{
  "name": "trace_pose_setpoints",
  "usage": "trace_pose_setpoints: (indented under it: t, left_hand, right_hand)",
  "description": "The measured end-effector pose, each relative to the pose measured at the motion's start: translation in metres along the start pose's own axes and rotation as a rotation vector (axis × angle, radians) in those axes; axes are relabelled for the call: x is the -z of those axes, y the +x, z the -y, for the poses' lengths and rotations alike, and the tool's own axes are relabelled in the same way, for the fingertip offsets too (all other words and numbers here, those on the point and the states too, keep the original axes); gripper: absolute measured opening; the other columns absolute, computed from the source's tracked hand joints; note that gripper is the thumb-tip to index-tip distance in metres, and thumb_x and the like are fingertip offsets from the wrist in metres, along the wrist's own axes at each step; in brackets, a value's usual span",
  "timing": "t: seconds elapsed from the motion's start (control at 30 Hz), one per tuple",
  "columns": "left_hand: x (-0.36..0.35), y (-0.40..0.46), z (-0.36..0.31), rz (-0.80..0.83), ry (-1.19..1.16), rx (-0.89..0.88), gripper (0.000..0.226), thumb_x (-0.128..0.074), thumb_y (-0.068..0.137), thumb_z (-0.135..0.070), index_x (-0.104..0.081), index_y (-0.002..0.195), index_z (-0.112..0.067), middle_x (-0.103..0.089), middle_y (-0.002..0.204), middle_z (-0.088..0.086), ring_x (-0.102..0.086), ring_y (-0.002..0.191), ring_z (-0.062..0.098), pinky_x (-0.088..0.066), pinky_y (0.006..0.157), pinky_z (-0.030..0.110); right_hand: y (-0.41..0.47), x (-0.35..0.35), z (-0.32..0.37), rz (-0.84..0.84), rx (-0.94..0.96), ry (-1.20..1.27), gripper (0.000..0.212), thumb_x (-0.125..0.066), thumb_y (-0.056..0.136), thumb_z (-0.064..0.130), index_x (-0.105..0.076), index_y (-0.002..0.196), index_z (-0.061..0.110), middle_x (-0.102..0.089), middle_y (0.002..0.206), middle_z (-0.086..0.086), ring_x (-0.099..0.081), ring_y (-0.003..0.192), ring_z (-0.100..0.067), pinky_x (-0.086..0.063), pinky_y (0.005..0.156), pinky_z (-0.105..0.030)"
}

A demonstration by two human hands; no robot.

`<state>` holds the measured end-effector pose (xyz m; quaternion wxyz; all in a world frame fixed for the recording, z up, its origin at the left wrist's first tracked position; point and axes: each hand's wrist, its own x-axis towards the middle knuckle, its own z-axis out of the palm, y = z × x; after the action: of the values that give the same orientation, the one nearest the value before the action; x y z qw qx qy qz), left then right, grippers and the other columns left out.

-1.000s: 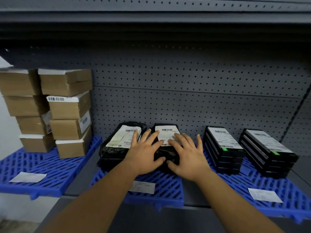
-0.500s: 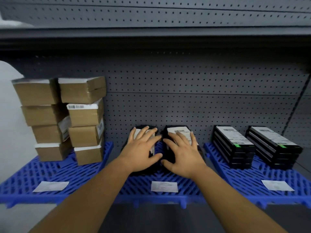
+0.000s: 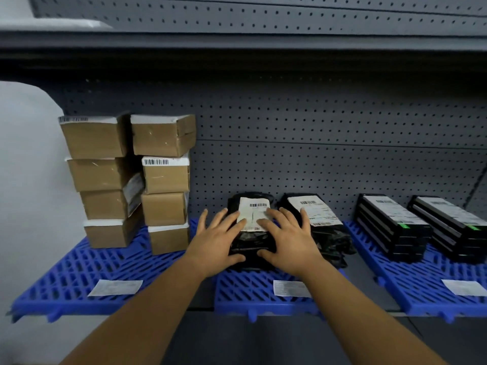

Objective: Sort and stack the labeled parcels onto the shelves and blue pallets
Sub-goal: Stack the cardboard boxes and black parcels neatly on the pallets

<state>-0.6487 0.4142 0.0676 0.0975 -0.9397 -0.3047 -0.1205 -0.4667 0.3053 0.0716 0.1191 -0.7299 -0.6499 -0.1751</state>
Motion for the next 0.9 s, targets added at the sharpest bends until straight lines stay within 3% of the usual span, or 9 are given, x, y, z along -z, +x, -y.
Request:
trace_pose_setpoints:
  t: [0.37,0.6,0.9]
  left_hand:
    - [-0.004,0.008,-0.002,-0.044,-0.032,0.009,0.083,-0.056,0.083,-0.064,-0.018,0.151,-0.035,-0.003,0.161,-0.008,0.007,0.148,0.019,0.009,0.114,0.060]
    - [0.006,-0.009,-0.007,0.005,-0.028,0.084,0.085,-0.051,0.085,-0.066,-0.006,0.152,-0.037,0.005,0.162,-0.008,0.010,0.148,0.020,0.009,0.114,0.060]
    - [0.011,-0.015,-0.027,0.068,-0.089,0.225,0.085,-0.053,0.086,-0.062,-0.002,0.151,-0.040,0.010,0.161,-0.007,0.012,0.147,0.024,0.010,0.114,0.061]
  right_hand:
    - [0.002,-0.005,-0.004,0.018,-0.023,-0.027,0.072,-0.050,0.085,0.065,-0.026,0.147,0.037,-0.017,0.157,0.010,-0.005,0.147,-0.019,0.014,0.113,-0.058]
    - [0.005,0.005,0.002,0.035,0.026,-0.022,0.074,-0.052,0.080,0.065,-0.031,0.145,0.035,-0.014,0.158,0.008,-0.004,0.147,-0.021,0.014,0.113,-0.057]
    - [0.003,0.010,-0.001,0.089,-0.005,-0.016,0.075,-0.049,0.085,0.063,-0.018,0.149,0.038,-0.007,0.160,0.004,0.002,0.147,-0.023,0.017,0.111,-0.059]
